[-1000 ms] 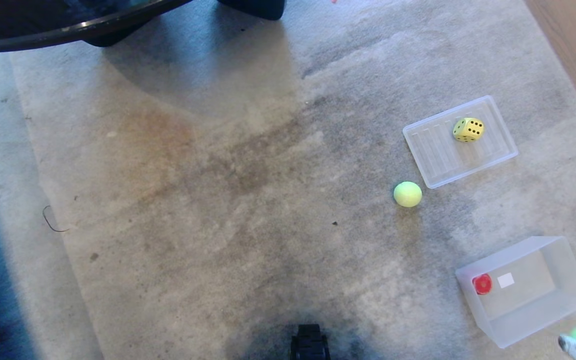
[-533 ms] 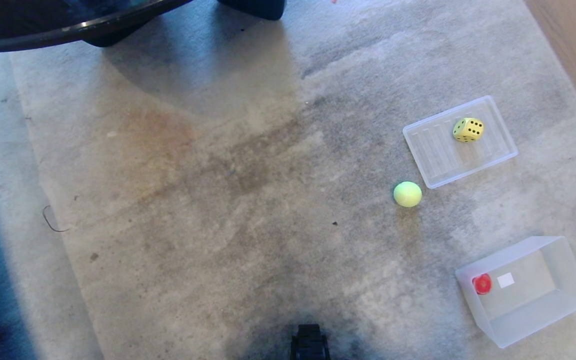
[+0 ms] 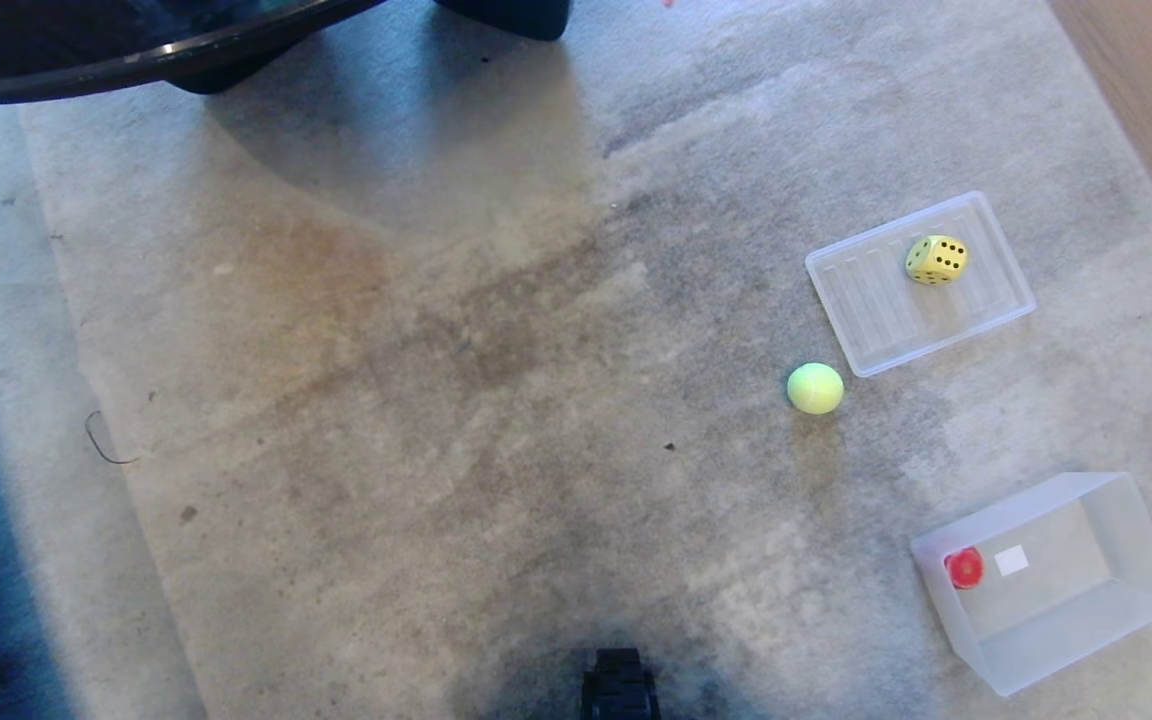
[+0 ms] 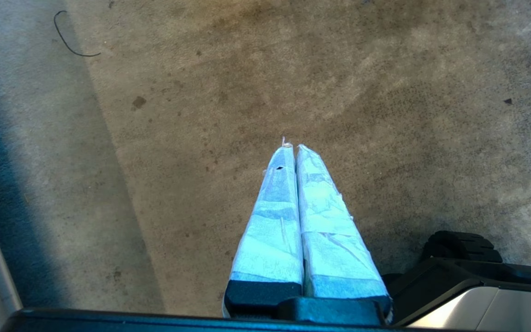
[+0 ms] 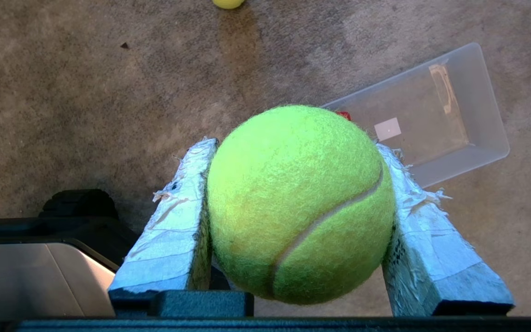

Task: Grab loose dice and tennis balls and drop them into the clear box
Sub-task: Put the ball in the box

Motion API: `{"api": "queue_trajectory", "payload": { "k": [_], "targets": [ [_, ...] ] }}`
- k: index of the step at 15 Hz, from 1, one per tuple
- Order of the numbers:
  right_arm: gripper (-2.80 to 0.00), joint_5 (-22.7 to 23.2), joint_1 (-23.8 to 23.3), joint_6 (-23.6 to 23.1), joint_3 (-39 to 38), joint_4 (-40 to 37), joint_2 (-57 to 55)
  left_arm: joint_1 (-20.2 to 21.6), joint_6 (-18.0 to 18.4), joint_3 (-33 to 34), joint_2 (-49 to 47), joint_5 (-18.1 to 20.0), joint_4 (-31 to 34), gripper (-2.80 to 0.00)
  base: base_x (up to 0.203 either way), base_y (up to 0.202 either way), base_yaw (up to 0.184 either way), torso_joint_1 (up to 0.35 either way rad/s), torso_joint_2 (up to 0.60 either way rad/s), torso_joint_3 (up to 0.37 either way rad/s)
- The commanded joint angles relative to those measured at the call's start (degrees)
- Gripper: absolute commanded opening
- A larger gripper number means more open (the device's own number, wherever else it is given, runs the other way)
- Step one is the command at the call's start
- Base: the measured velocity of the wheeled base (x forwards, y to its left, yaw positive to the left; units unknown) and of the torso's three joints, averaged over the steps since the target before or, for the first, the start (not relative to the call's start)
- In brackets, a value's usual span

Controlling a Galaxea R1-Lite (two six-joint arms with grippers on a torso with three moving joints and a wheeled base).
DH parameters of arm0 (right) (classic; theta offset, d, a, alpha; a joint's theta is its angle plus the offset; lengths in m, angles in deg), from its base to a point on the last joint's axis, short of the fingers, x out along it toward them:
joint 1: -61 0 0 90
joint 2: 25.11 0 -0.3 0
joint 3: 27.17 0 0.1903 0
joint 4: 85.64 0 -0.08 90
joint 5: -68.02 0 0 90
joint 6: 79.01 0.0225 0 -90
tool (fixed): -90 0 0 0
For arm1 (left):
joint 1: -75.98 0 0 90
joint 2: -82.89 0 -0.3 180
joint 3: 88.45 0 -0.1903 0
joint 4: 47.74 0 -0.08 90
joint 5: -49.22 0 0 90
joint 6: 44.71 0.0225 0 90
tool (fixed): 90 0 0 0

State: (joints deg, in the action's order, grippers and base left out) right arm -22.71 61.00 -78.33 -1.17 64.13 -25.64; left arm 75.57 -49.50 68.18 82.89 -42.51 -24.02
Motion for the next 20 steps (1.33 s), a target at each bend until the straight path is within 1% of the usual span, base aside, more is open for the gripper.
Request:
{"api": "queue_trajectory", "payload": {
  "k": [1, 17, 20],
  "targets": [
    [-2.8, -0.04, 0.0, 0.02, 0.09, -0.17, 0.61, -0.02, -0.04, 0.0, 0.0, -0.03, 0.0, -2.8, 0.0, 0.0, 0.0, 0.0, 0.0, 0.0],
    [-2.8, -0.15, 0.0, 0.46, 0.09, -0.17, 0.61, -0.02, 0.04, 0.0, 0.0, -0.03, 0.0, -2.8, 0.0, 0.0, 0.0, 0.0, 0.0, 0.0],
    [-2.8, -0.15, 0.0, 0.37, 0.09, -0.17, 0.61, -0.02, 0.02, 0.0, 0.0, -0.03, 0.0, -2.8, 0.001, 0.007, -0.123, 0.004, 0.0, 0.004]
  ]
}}
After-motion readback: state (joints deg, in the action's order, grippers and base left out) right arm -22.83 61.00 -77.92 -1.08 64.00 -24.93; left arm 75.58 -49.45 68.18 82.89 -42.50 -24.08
